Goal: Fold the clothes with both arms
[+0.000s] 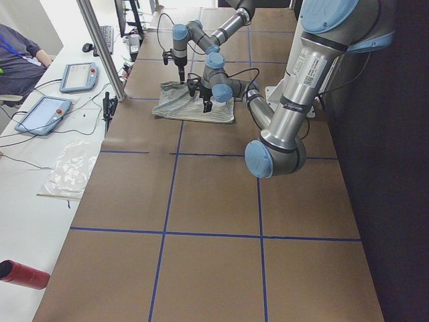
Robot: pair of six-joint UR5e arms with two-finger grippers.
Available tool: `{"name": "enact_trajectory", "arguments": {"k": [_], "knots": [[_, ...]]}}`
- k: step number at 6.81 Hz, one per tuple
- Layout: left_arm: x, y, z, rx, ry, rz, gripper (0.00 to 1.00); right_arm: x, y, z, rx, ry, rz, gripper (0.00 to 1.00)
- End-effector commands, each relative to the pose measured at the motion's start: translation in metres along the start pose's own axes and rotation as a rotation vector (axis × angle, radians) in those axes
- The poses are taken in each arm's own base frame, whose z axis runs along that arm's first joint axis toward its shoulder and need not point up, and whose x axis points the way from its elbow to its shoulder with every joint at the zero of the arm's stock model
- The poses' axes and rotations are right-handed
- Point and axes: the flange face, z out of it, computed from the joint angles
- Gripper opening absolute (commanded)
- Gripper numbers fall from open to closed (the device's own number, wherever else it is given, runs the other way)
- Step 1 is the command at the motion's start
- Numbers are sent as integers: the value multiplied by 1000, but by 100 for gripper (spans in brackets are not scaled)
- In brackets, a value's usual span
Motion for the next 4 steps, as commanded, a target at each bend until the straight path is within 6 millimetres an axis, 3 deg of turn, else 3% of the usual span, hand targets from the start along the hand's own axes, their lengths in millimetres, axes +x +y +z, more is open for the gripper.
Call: {"name": "enact_trajectory", "arguments": {"k": [1,3,4], "knots": [[12,8,-26,-2,4,2,100,11,-15,23,32,82,-39,100],[13,9,-31,-1,9,5,100,31,-18,43,46,166,-44,100],[13,9,-30,-1,9,10,100,47,-28,37,51,177,-60,100]]}}
